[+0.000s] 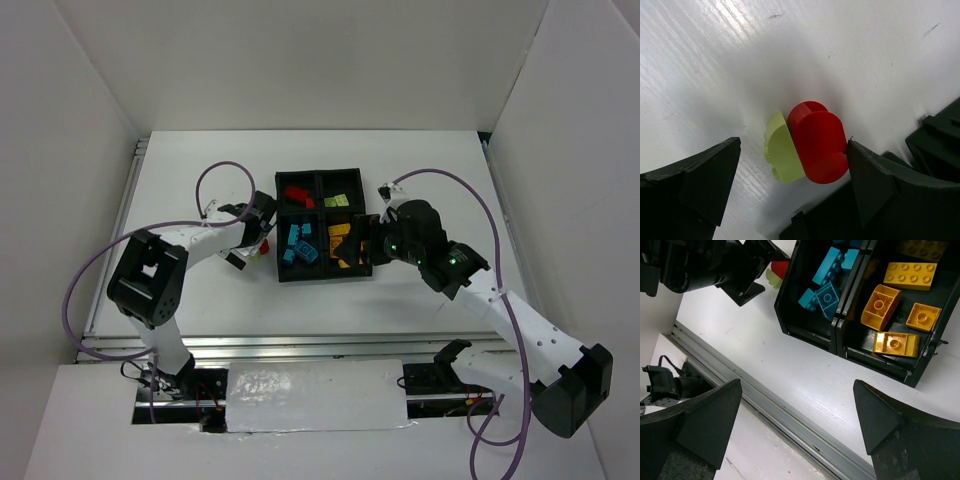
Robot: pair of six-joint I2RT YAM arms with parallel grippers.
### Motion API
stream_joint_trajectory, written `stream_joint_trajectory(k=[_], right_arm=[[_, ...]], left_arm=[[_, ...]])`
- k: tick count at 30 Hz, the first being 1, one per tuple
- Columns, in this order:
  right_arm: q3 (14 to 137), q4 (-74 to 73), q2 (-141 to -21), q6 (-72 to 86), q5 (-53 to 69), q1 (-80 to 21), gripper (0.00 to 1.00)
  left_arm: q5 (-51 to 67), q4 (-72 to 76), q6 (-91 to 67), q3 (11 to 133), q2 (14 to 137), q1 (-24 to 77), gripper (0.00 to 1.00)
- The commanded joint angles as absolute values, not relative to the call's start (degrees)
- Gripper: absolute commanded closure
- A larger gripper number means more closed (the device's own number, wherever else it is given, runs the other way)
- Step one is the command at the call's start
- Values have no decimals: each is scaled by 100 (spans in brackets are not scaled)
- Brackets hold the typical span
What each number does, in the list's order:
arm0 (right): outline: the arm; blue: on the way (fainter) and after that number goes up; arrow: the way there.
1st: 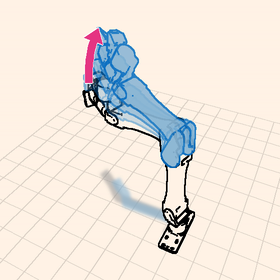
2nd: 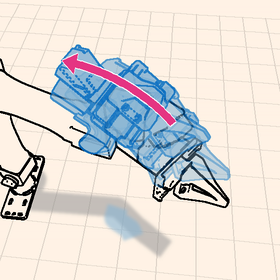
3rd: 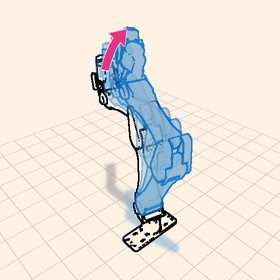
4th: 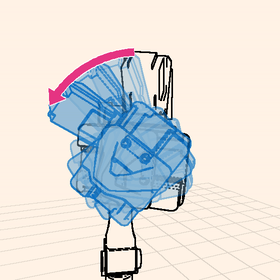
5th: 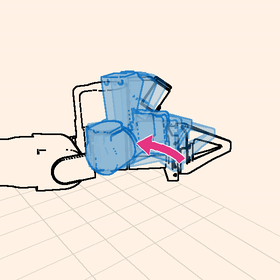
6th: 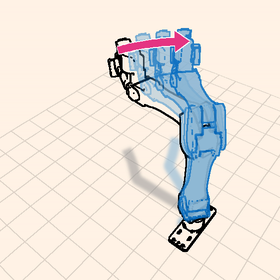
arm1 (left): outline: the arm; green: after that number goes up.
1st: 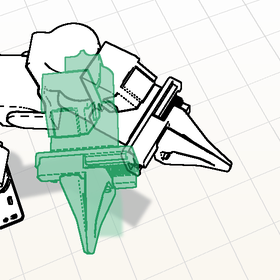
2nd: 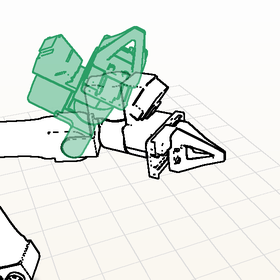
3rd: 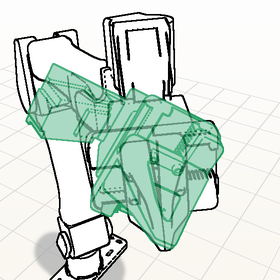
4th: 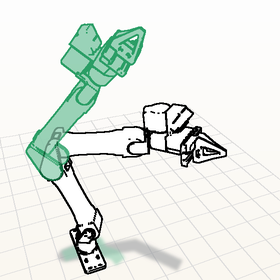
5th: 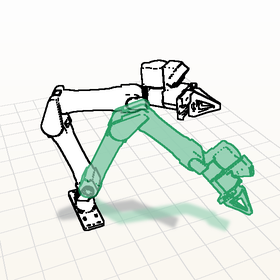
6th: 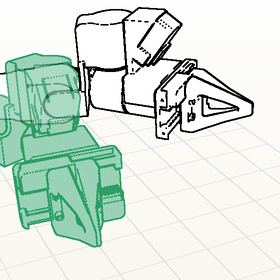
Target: Sort the legos into containers by color
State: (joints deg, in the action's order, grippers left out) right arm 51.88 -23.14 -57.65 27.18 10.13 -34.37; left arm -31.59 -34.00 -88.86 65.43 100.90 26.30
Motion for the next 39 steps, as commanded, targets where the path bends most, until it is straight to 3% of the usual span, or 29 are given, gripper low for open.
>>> stream_joint_trajectory(k=[1, 15, 18, 19, 25, 33, 39], right_arm=[[5098, -2066, -5765, 2601, 1063, -3489, 0], [5019, -1863, -6055, 2584, 1257, -3489, 0], [5010, -1846, -6100, 2575, 1274, -3489, 0], [5010, -1854, -6100, 2575, 1283, -3489, 0], [4922, -1592, -6056, 2698, 1459, -3507, 0], [3885, 1209, -6134, 4139, 1117, -4525, 2], [4306, 1952, -6863, 4395, -182, -5475, 16]], left_arm=[[-3314, -3296, -9009, 6627, 10169, 2628, 1], [-3243, -3313, -9018, 6891, 10748, 2602, 1], [-3156, -3121, -8965, 6637, 10714, 2602, 25], [-3155, -3007, -8982, 6540, 10557, 2602, 51], [-3340, -2979, -8992, 5881, 9434, 2566, 98], [-2699, -2199, -8280, 4765, 7115, 2733, 100], [-1741, -1784, -7937, 4342, 5881, 2900, 100]])
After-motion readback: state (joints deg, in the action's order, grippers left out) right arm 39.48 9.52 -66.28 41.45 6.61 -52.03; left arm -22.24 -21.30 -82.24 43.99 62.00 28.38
